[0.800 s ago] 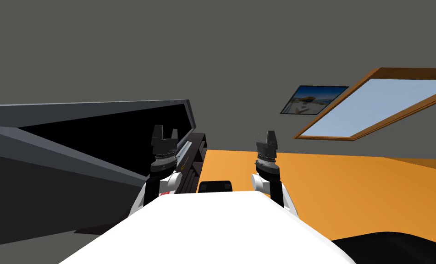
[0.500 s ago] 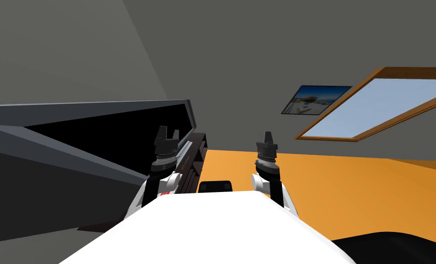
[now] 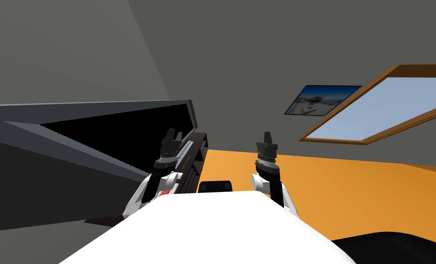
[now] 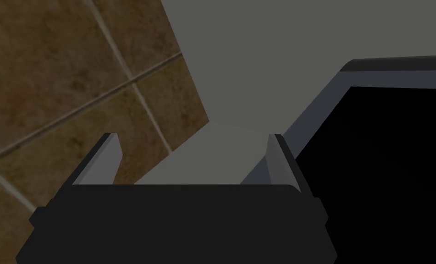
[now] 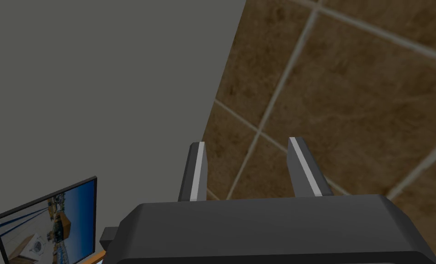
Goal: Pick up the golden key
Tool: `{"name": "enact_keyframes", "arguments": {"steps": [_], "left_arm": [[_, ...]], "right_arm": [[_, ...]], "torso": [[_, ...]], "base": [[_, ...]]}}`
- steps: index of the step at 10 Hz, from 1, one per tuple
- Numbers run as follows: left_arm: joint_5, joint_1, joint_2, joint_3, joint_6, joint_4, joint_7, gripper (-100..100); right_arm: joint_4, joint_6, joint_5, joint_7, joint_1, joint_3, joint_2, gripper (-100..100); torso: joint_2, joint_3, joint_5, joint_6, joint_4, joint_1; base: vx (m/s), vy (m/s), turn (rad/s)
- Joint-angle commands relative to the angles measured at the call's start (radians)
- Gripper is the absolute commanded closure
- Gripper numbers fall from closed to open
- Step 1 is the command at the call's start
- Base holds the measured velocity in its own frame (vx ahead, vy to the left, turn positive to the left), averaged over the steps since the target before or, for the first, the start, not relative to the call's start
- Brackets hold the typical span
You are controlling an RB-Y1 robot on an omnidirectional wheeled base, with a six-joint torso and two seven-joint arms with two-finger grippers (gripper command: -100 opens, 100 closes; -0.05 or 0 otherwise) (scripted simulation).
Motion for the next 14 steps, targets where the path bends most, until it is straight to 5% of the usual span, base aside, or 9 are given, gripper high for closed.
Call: {"name": "enact_keyframes", "arguments": {"steps": [1,7,14], "left_arm": [[-0.012,-0.006,0.029,0.014,0.017,0.030,0.011,-100],[-0.078,-0.057,0.137,0.065,0.069,0.207,0.044,-100],[-0.143,-0.099,0.215,0.077,0.089,0.406,0.050,-100]], "right_arm": [[0.000,0.000,0.000,0.000,0.000,0.000,0.000,0],[0.000,0.000,0.000,0.000,0.000,0.000,0.000,0],[0.000,0.000,0.000,0.000,0.000,0.000,0.000,0]], "torso": [[0.000,0.000,0.000,0.000,0.000,0.000],[0.000,0.000,0.000,0.000,0.000,0.000],[0.000,0.000,0.000,0.000,0.000,0.000]], "base": [[0.002,-0.017,0.060],[0.004,-0.018,0.064],[0.007,-0.017,0.009]]}}
